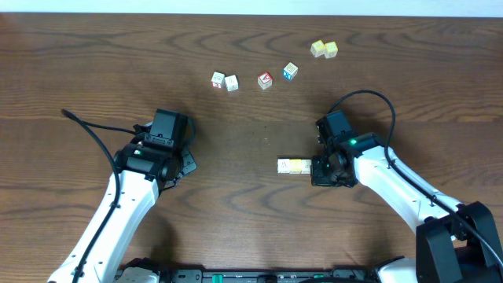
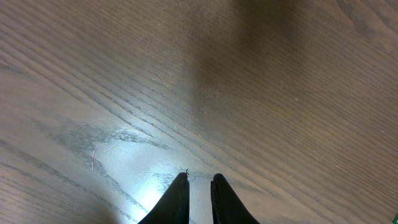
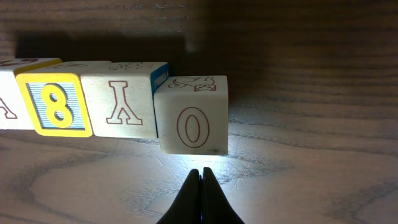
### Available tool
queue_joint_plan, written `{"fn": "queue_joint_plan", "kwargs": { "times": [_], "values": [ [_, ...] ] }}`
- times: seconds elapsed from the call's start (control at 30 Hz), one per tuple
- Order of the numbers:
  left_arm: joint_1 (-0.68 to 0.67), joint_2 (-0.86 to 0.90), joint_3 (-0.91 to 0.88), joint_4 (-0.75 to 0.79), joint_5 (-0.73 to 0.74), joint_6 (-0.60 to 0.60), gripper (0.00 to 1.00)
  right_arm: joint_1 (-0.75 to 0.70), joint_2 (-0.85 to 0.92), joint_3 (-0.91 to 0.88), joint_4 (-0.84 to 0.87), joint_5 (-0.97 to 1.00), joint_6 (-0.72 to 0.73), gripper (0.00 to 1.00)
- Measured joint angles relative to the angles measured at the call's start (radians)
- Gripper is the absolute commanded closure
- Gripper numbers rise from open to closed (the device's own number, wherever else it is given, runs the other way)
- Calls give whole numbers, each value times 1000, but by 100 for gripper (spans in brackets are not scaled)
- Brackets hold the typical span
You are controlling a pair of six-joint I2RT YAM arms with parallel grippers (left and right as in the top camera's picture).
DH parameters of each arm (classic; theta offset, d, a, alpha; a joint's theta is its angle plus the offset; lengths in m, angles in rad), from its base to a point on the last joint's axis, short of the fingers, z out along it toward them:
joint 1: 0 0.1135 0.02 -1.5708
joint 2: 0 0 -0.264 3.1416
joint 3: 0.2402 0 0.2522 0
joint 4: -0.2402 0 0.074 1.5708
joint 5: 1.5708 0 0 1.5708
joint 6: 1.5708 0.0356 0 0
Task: Lift 4 blocks
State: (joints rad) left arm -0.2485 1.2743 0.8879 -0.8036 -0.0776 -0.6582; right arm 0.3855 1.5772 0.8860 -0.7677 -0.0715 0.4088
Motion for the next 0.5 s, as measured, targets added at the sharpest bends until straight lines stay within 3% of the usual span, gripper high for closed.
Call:
{"fn": "queue_joint_plan", "kwargs": {
  "times": [0.5],
  "values": [
    [0,0,0,0,0,0,85,0,0,0,-1,-2,0,99]
  ]
}}
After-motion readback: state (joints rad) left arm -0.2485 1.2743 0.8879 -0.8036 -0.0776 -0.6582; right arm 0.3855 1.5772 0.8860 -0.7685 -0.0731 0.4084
